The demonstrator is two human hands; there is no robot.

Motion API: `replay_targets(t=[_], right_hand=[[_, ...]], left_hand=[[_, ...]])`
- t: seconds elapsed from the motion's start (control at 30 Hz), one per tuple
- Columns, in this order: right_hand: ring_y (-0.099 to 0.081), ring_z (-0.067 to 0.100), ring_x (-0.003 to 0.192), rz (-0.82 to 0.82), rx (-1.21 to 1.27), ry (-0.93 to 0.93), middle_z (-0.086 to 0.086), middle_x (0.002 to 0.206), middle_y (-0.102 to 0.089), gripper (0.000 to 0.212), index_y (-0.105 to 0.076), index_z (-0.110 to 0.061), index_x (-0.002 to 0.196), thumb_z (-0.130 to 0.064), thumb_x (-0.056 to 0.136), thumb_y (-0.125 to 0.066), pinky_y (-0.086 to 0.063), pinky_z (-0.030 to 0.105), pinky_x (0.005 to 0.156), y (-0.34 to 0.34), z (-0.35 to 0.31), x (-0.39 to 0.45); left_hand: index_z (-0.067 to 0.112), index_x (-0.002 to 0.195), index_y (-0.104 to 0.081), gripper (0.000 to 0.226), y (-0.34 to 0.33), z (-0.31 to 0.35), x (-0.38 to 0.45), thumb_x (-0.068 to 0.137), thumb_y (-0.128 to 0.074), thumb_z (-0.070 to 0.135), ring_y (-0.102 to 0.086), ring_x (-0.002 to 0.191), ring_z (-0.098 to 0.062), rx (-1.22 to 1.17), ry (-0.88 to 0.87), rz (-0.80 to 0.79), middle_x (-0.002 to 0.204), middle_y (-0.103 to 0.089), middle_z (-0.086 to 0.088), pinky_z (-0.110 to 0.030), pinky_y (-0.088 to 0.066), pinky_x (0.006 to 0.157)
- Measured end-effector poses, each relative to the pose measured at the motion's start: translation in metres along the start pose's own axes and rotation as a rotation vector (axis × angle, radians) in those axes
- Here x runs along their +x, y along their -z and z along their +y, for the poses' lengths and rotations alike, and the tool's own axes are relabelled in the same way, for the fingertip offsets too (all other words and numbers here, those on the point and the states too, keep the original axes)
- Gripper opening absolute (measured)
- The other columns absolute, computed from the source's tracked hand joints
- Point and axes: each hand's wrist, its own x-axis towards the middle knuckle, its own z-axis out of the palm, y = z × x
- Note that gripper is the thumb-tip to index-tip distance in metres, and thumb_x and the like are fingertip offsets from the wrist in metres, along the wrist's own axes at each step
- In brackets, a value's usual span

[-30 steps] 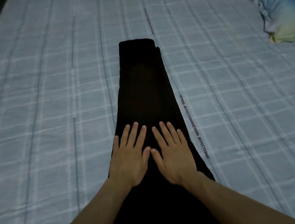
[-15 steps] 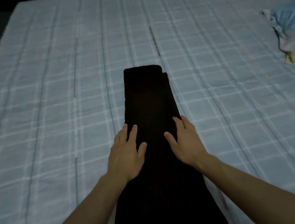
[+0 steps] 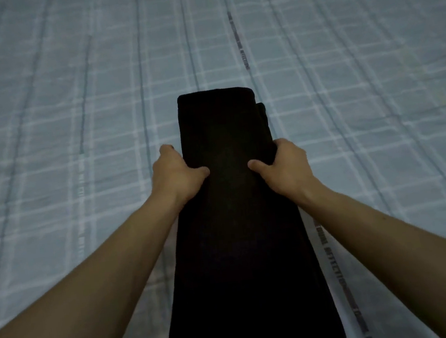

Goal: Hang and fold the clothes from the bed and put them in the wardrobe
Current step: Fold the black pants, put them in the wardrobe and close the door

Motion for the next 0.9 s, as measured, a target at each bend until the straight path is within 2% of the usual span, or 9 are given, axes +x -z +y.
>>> replay_targets(t=[0.07,0.13,0.17,0.3,0.4,0.53,0.7,0.8,0.9], right_hand=[[-0.066,0.022,0.097,-0.007,0.066,-0.021,0.009,0.112,-0.067,0.042,-0.060,-0.007,0.119,-0.030,0.086,-0.075,-0.055,0.030,0.079,0.004,-0.003,-0.001],[-0.066,0.020,0.096,-0.005,0.157,-0.022,0.006,0.111,-0.067,0.039,-0.061,-0.010,0.118,-0.026,0.086,-0.075,-0.057,0.032,0.083,0.011,-0.009,-0.008],[-0.066,0.018,0.096,-0.002,0.201,-0.012,0.004,0.111,-0.067,0.038,-0.060,-0.011,0.118,-0.023,0.086,-0.075,-0.058,0.033,0.085,0.015,-0.012,-0.013],[-0.066,0.014,0.097,0.022,0.332,0.078,-0.002,0.110,-0.065,0.039,-0.056,-0.019,0.117,-0.015,0.084,-0.076,-0.059,0.036,0.087,0.036,-0.027,-0.041],[-0.069,0.012,0.091,0.008,0.405,0.163,-0.003,0.103,-0.067,0.036,-0.058,-0.022,0.107,-0.009,0.080,-0.077,-0.061,0.036,0.081,0.054,-0.038,-0.066],[-0.071,0.007,0.084,-0.026,0.429,0.286,-0.006,0.094,-0.069,0.039,-0.058,-0.022,0.101,-0.005,0.073,-0.079,-0.061,0.028,0.072,0.080,-0.044,-0.109],[-0.068,0.003,0.093,-0.117,0.392,0.464,-0.019,0.096,-0.067,0.046,-0.055,-0.030,0.106,-0.012,0.071,-0.079,-0.055,0.016,0.073,0.106,-0.041,-0.174],[-0.067,0.006,0.099,-0.168,0.368,0.556,-0.016,0.102,-0.069,0.048,-0.059,-0.033,0.111,-0.011,0.074,-0.080,-0.055,0.022,0.082,0.116,-0.032,-0.207],[-0.069,0.012,0.095,-0.231,0.305,0.599,-0.009,0.098,-0.071,0.037,-0.063,-0.034,0.103,-0.012,0.078,-0.080,-0.057,0.027,0.082,0.124,-0.017,-0.234]], left_hand=[[0.016,0.111,-0.059,0.039,0.001,0.003,0.000,0.078,-0.081,0.015,-0.066,0.084,-0.015,-0.160,0.063,-0.040,0.107,-0.067,-0.002,-0.029,-0.058,0.069],[0.016,0.117,-0.064,0.040,0.005,0.008,-0.009,0.080,-0.078,0.009,-0.069,0.093,-0.019,-0.288,0.081,-0.065,0.110,-0.070,-0.003,-0.038,-0.060,0.083],[0.017,0.121,-0.062,0.045,0.008,0.010,-0.016,0.080,-0.077,0.006,-0.069,0.096,-0.019,-0.327,0.068,-0.064,0.110,-0.069,-0.001,-0.038,-0.059,0.085],[0.020,0.122,-0.060,0.057,0.030,0.022,-0.050,0.074,-0.078,-0.005,-0.067,0.094,-0.011,-0.401,-0.038,-0.063,0.106,-0.068,0.008,-0.026,-0.058,0.077],[0.027,0.109,-0.062,0.055,0.052,0.028,-0.083,0.071,-0.079,-0.009,-0.070,0.085,-0.005,-0.445,-0.127,-0.085,0.098,-0.071,0.014,-0.014,-0.056,0.063],[0.022,0.112,-0.065,0.052,0.083,0.026,-0.136,0.070,-0.082,-0.004,-0.072,0.090,-0.004,-0.531,-0.234,-0.123,0.098,-0.075,0.012,-0.017,-0.057,0.069],[0.020,0.105,-0.067,0.045,0.108,0.021,-0.197,0.070,-0.080,-0.005,-0.073,0.089,-0.012,-0.518,-0.398,-0.107,0.095,-0.075,0.005,-0.019,-0.056,0.066],[0.037,0.096,-0.072,0.046,0.112,0.010,-0.238,0.073,-0.082,-0.002,-0.072,0.094,-0.011,-0.530,-0.513,-0.125,0.097,-0.075,0.008,-0.021,-0.057,0.068],[0.049,0.097,-0.068,0.044,0.116,-0.008,-0.273,0.072,-0.087,0.017,-0.071,0.090,-0.003,-0.417,-0.667,-0.049,0.097,-0.074,0.018,-0.016,-0.056,0.069]])
